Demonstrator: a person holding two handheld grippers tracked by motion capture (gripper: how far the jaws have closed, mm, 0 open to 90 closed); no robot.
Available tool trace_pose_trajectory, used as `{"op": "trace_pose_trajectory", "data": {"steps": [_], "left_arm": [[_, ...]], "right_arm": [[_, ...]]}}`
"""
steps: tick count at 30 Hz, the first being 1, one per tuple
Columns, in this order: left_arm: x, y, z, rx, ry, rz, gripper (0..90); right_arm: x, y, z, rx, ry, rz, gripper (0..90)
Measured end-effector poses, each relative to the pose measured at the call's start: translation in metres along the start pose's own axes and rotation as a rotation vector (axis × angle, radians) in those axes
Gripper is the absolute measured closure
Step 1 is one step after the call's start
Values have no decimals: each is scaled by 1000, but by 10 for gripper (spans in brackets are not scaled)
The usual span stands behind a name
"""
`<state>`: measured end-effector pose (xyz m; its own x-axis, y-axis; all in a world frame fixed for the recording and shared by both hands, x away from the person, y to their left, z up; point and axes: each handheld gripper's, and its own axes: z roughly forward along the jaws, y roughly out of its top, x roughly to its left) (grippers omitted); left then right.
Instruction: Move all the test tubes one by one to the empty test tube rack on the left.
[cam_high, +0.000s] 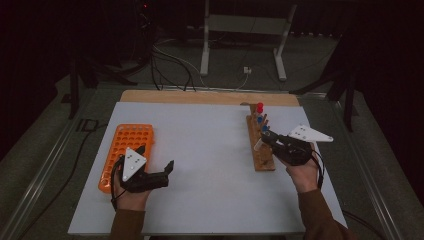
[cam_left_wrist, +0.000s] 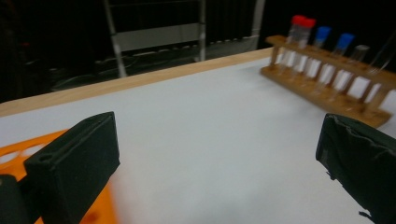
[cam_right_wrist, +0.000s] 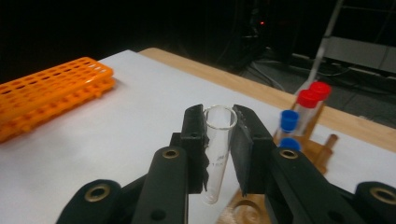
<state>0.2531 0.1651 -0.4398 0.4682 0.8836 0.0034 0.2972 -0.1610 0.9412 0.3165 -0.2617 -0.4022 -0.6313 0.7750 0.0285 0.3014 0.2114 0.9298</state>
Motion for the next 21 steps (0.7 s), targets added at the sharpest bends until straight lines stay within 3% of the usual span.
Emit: {"op": "trace_pose_trajectory", "data": {"steps": [7, 12, 21], "left_arm": [[-23, 14, 24, -4, -70, 13, 3], [-48, 26, 44, 3, -136, 64, 4], [-80, 36, 74, 46, -238, 128, 63]], "right_arm": [[11, -2, 7, 23, 44, -6, 762], [16, -4, 11, 31, 73, -6, 761], [26, -5, 17, 45, 117, -8, 761]]}}
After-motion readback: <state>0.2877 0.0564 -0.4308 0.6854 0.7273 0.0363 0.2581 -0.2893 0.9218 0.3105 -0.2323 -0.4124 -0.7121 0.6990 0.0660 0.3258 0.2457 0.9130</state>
